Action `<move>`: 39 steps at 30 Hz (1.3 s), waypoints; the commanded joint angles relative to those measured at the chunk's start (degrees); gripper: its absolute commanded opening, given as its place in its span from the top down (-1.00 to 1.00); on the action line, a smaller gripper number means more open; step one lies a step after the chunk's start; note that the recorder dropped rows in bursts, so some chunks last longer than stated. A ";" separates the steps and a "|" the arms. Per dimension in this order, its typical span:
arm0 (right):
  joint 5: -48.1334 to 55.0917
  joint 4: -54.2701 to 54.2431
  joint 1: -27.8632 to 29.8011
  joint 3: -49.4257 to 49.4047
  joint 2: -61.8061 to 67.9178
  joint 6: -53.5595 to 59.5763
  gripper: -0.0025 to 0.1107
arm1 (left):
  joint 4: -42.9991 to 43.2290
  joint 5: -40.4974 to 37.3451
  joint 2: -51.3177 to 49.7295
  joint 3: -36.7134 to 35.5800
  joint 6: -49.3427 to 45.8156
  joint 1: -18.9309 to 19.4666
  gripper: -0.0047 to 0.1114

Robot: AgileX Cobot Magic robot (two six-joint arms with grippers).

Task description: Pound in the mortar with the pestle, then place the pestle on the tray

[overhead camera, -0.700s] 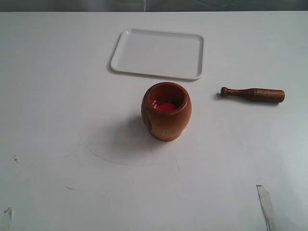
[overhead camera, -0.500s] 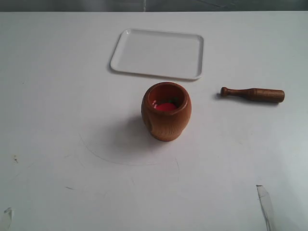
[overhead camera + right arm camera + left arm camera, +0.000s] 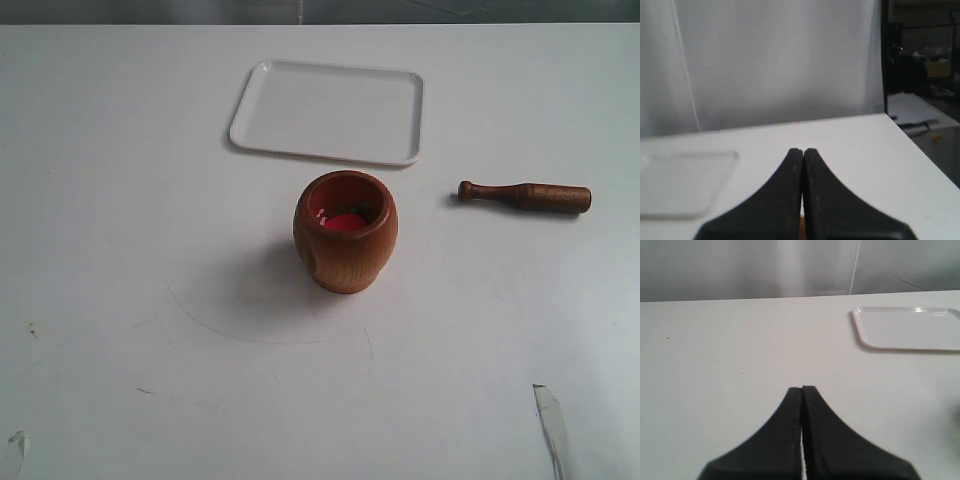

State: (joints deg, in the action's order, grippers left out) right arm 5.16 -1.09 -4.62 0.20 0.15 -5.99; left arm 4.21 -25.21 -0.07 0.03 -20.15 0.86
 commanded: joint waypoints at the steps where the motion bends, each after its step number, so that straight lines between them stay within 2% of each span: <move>1: -15.43 -18.60 -0.29 -0.20 -0.15 -0.67 0.96 | -0.42 0.17 0.07 -0.03 0.47 -0.44 0.92; 5: -36.98 -23.23 -0.29 -0.20 -0.15 -0.19 0.96 | -0.42 0.17 0.07 -0.03 0.47 -0.44 0.92; 9: -43.90 -23.70 -0.29 -0.20 -0.15 -1.27 0.96 | -0.42 0.17 0.07 -0.03 0.47 -0.44 0.92; 13: -48.47 -24.97 -0.29 -0.20 -0.15 -3.51 0.96 | -0.42 0.17 0.07 -0.03 0.47 -0.44 0.92; 21: -44.47 -23.60 -0.29 -0.20 -0.15 -4.10 0.96 | -0.42 0.17 0.07 -0.03 0.47 -0.44 0.92; 23: -45.54 -18.54 -0.29 -0.11 -0.15 -2.09 0.96 | -0.42 0.17 0.07 -0.03 0.47 -0.44 0.92; 26: -51.34 -2.62 -0.29 3.09 0.63 4.24 0.96 | -0.42 0.17 0.07 -0.03 0.47 -0.44 0.92; 30: -57.37 2.50 -0.29 11.39 10.63 2.18 0.96 | -0.42 0.17 0.07 -0.03 0.47 -0.44 0.92; 33: -54.50 3.55 -0.29 20.27 21.01 4.50 0.96 | -0.42 0.17 0.07 -0.03 0.47 -0.44 0.92; 35: -46.73 3.77 -0.29 26.79 29.24 5.99 0.96 | -0.42 0.17 0.07 -0.03 0.47 -0.44 0.92; 38: -22.73 10.83 -0.29 39.38 40.63 7.71 0.96 | -0.42 0.17 0.07 -0.03 0.47 -0.44 0.92; 39: -10.54 15.24 -0.66 44.27 44.42 7.19 0.96 | -0.42 0.17 0.07 -0.03 0.47 -0.44 0.92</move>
State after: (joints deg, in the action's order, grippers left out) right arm -30.21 5.07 -4.62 34.27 35.40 0.00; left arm 4.21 -25.21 -0.07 0.03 -20.15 0.86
